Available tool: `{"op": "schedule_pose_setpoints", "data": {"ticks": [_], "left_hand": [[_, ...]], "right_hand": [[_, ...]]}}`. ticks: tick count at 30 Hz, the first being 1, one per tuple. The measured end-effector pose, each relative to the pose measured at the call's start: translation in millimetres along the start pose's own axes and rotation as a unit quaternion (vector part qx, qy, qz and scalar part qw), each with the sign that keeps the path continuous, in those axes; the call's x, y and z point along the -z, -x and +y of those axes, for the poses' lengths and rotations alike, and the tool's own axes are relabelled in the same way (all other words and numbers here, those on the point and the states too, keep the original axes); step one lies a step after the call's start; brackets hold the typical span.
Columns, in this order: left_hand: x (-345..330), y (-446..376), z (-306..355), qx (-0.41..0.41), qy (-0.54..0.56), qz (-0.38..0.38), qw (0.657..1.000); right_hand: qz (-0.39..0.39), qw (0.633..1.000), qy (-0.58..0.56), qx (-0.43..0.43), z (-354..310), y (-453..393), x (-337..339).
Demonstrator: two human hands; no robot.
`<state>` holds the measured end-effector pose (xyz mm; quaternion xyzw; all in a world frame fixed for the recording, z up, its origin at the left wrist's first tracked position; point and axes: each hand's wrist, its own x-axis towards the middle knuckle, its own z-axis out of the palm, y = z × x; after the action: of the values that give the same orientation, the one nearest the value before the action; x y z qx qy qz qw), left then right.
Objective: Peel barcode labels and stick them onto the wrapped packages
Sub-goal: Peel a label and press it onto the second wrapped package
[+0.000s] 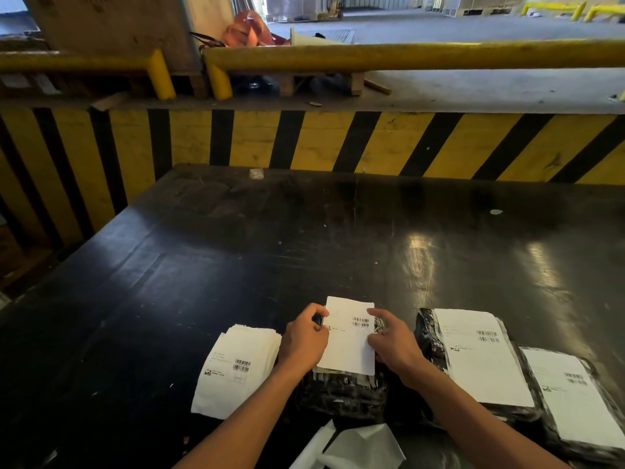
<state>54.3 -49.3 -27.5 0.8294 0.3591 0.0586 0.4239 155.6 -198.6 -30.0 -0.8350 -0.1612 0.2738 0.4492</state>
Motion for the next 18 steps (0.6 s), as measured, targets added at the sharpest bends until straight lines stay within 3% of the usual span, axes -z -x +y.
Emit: {"op": "schedule_pose_setpoints", "data": {"ticks": [18], "left_hand": [[-11.8, -8.5, -13.9, 0.038, -0.033, -0.018, 0.999]], "right_hand": [[-0.038, 0.997, 0.065, -0.031, 4.9, -18.9, -7.5]]}}
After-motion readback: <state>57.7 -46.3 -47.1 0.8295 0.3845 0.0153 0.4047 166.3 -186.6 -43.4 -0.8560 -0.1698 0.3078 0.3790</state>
